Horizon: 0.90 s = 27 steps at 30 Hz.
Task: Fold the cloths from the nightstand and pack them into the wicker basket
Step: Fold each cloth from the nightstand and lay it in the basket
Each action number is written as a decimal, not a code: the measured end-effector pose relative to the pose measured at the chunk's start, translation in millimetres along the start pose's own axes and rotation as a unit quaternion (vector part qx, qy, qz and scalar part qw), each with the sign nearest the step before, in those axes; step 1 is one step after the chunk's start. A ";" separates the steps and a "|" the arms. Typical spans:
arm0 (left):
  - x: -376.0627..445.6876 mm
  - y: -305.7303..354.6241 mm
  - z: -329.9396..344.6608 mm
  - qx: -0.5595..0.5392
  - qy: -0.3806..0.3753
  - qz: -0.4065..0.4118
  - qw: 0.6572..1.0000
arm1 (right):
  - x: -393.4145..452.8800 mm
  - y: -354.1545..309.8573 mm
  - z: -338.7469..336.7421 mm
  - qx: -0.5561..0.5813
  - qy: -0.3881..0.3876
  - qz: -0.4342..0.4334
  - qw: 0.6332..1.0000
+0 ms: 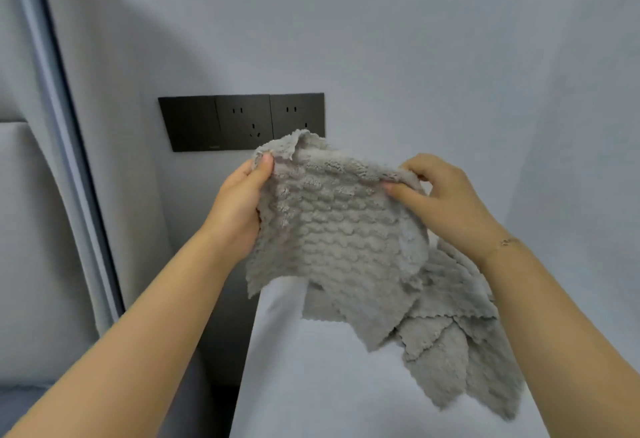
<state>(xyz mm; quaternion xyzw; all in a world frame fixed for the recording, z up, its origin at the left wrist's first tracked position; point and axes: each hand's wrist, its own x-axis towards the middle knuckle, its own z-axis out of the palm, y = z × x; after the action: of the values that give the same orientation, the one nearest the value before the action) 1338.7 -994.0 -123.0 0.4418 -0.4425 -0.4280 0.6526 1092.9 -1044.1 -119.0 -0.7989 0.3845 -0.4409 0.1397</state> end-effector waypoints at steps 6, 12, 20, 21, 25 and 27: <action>-33.5 -6.0 -18.6 0.086 -0.008 0.041 0.995 | -16.2 -13.5 -14.3 0.044 -0.013 -0.045 0.998; -98.4 -76.9 -52.1 0.144 -0.026 -0.036 0.989 | -69.7 -0.9 -2.6 -0.048 -0.218 -0.021 0.975; -150.4 -131.4 -67.0 0.347 -0.188 -0.076 0.916 | -147.0 37.7 1.3 -0.305 -0.361 -0.053 0.880; -152.6 -132.0 -66.1 0.363 -0.184 -0.074 0.910 | -149.1 41.8 0.2 -0.305 -0.362 -0.058 0.879; -162.6 -131.4 -57.1 0.428 -0.223 -0.022 0.876 | -150.3 53.3 -0.7 -0.307 -0.391 -0.051 0.866; -162.7 -135.2 -55.8 0.445 -0.217 0.010 0.869 | -149.7 55.8 0.6 -0.276 -0.401 -0.029 0.873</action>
<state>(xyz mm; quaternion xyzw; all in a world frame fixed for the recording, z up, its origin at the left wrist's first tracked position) 1330.0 -861.3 -296.8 0.5766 -0.7211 -0.2643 0.2787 1018.7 -971.0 -240.1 -0.9240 0.3781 0.0373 0.0421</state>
